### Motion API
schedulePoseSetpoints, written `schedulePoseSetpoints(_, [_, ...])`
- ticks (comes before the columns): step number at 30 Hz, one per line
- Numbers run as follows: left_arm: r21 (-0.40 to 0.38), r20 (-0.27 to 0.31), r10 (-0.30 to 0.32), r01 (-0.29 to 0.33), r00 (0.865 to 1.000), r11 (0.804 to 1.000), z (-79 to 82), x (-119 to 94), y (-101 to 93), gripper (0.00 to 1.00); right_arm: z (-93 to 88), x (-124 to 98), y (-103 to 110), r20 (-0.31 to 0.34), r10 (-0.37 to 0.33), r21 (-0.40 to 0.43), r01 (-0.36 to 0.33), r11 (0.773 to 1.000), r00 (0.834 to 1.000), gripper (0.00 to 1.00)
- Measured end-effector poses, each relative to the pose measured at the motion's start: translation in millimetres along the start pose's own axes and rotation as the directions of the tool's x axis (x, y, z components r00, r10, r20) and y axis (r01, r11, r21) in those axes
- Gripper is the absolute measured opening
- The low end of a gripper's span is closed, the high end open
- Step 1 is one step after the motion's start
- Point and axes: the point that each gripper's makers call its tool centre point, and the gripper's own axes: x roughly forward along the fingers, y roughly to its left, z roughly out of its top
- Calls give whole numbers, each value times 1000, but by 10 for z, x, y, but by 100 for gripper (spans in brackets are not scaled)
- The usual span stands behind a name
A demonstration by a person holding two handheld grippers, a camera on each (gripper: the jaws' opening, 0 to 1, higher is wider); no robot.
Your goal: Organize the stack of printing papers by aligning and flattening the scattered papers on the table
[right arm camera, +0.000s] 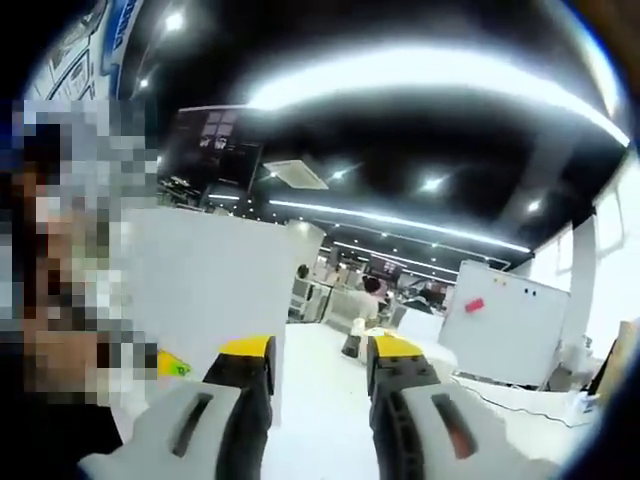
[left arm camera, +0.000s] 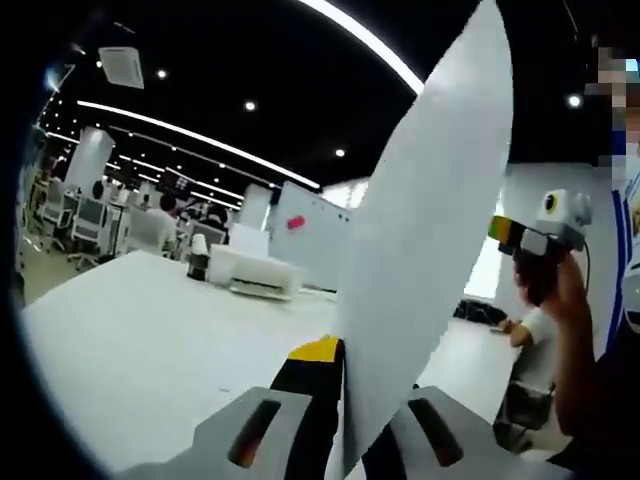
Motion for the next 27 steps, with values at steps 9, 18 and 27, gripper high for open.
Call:
schedulePoseSetpoints(9, [22, -4, 19, -19, 1000, 1000, 7, -40, 51, 5, -119, 25, -77, -30, -24, 30, 25, 999, 999, 56])
schedulePoseSetpoints(18, [55, -18, 47, -46, 999, 997, -3, -89, 128, 5, -242, 26, -170, -56, -56, 42, 59, 997, 997, 67])
schedulePoseSetpoints(27, [110, -30, 79, -75, 996, 991, -10, -132, 199, 5, -430, 37, -248, -98, -76, 60, 82, 995, 992, 76])
